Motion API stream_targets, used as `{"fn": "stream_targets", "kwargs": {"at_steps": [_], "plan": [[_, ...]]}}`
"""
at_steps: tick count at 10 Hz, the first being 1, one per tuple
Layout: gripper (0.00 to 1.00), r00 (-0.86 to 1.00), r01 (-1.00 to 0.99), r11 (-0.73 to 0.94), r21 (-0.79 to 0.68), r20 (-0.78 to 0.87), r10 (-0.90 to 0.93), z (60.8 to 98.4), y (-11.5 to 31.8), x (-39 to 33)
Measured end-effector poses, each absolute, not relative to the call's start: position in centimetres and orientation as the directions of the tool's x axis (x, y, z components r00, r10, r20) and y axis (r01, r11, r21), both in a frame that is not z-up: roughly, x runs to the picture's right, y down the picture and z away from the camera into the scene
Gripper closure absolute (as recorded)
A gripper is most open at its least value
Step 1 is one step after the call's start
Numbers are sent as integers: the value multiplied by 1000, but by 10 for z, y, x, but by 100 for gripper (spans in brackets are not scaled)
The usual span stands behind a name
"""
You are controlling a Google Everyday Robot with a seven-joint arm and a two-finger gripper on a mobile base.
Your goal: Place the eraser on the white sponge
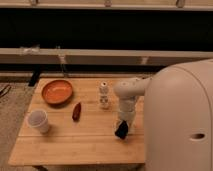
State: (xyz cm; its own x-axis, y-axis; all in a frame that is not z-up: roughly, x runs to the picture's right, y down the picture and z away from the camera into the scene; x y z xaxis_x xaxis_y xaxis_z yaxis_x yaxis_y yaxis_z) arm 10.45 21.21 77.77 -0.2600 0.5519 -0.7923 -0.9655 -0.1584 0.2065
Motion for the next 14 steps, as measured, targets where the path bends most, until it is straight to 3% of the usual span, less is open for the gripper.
{"fn": "stream_targets", "kwargs": {"at_steps": [3, 4, 14], "plan": [[29, -271, -962, -175, 207, -785, 558, 777, 210, 107], [23, -272, -962, -177, 207, -783, 559, 777, 209, 107], [21, -261, -964, -200, 173, -748, 610, 774, 189, 96]]}}
